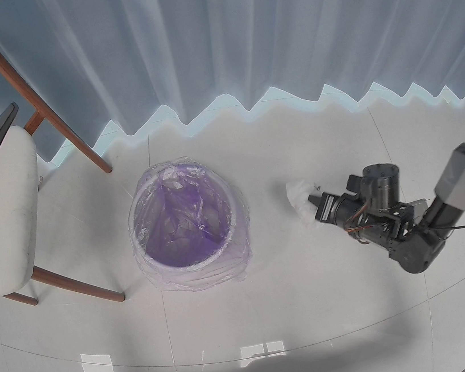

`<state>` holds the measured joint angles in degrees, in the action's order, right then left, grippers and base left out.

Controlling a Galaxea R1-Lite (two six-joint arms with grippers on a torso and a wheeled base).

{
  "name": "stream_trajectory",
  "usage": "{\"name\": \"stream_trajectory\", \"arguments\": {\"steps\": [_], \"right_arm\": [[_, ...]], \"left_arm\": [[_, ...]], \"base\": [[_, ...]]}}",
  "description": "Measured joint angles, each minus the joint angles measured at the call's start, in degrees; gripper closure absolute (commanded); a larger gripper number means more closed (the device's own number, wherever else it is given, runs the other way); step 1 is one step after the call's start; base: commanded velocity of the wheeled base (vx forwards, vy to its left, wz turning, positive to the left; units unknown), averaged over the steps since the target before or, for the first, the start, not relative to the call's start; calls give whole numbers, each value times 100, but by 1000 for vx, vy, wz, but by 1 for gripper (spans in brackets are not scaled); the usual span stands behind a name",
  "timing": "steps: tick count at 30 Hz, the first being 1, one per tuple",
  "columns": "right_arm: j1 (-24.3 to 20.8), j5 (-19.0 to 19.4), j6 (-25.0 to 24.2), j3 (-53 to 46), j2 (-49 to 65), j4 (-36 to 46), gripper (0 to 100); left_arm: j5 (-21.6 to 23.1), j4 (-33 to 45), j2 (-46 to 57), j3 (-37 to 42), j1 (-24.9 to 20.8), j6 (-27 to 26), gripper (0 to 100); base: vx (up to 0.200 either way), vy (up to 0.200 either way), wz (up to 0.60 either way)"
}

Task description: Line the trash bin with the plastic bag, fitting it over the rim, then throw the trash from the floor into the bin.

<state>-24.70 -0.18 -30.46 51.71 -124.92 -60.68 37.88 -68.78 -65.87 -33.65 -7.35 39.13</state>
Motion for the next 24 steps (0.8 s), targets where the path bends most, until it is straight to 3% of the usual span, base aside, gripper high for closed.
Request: {"name": "stream_trajectory", "arguments": {"steps": [9, 16, 20, 24], "right_arm": [[-160, 351, -580, -1217, 1993, -922, 100], [-208, 421, -747, -1473, 2189, -1864, 100], [-223, 430, -761, -1479, 2050, -2515, 100], [-234, 441, -769, -1446, 1905, -2627, 100]], "left_arm": [[161, -33, -450, 245, -99, -27, 0], [148, -49, -767, 358, -221, -13, 0], [-121, -52, -924, 377, -297, -33, 0], [-580, -60, -1053, 367, -447, -44, 0]], "base": [[0, 0, 0], [0, 0, 0], [0, 150, 0], [0, 200, 0]]}}
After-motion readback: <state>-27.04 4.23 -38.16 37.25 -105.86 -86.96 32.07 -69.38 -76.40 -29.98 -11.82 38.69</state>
